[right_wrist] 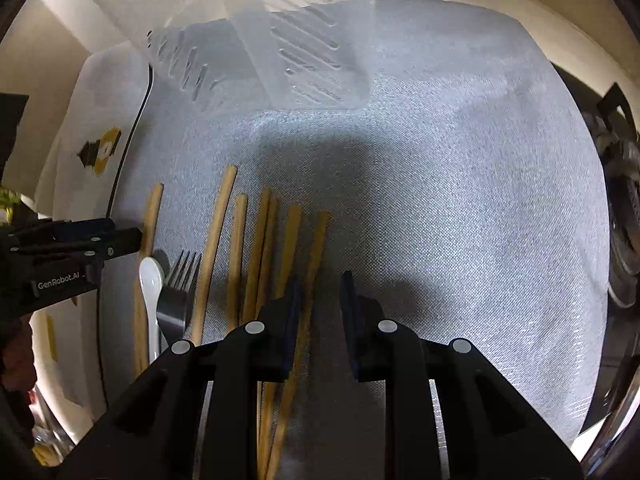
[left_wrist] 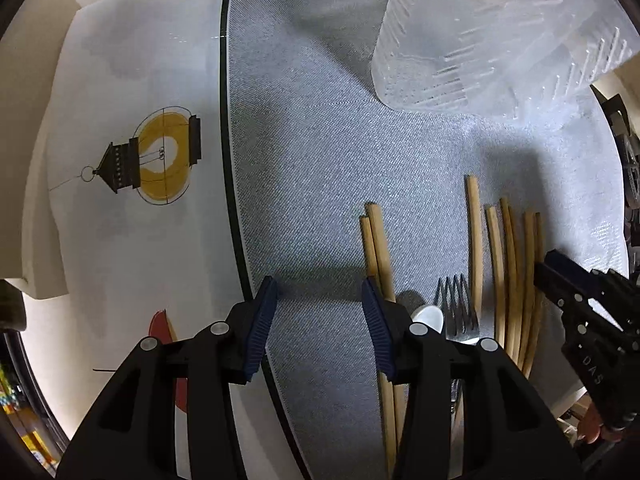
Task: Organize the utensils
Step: 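Lower the left tool onto a wooden chopstick and close it while the right tool grasps another chopstick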
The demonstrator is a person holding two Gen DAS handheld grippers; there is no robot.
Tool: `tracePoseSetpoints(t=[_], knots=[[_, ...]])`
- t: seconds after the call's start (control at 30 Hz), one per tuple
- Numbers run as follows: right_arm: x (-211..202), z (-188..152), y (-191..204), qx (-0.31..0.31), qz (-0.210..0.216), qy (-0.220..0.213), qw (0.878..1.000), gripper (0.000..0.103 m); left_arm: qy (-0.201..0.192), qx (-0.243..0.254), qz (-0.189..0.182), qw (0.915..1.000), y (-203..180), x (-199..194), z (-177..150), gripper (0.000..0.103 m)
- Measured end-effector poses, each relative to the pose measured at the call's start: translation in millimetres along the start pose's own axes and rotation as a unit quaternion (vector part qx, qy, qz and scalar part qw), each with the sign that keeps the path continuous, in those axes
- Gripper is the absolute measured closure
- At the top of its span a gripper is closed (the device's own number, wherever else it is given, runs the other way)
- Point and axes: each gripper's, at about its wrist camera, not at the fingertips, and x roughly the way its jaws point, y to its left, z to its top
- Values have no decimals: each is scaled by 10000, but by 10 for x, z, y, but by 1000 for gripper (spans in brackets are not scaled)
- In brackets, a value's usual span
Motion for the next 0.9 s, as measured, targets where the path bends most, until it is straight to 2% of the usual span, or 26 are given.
tracePoseSetpoints(t=[0.13, 0.27, 0.43, 0.53, 0.6, 0.63, 0.7, 0.83, 0.9], knots=[[4, 18, -48, 132, 131, 75, 9998, 82, 99, -135, -335, 9993, 14, -76, 111, 59], [-56, 85, -216, 150, 182, 88, 9997, 82, 165, 101, -262, 9995, -94, -72, 105, 57], [-79, 82, -256, 96, 176, 91, 9998, 81, 157, 59, -267, 9995, -202, -6, 188, 55], [-46, 114, -158, 35, 115, 105, 9999, 81, 146, 118, -159, 9997, -251, 23, 278, 57], [-16, 149, -87, 3, 68, 97, 9999, 81, 86, 209, 78, 9997, -316, 13, 285, 67], [-13, 162, -87, 1, 67, 90, 9999, 81, 93, 200, 73, 9997, -320, 18, 303, 68], [-2, 173, -96, 50, 115, 101, 9999, 81, 108, 90, -81, 9999, -284, 42, 339, 72], [-21, 159, -206, 274, 338, 138, 9990, 81, 95, -185, -620, 9979, -141, 47, 363, 72], [-42, 155, -249, 305, 383, 151, 9987, 81, -30, -123, -646, 9978, -124, -11, 341, 72]])
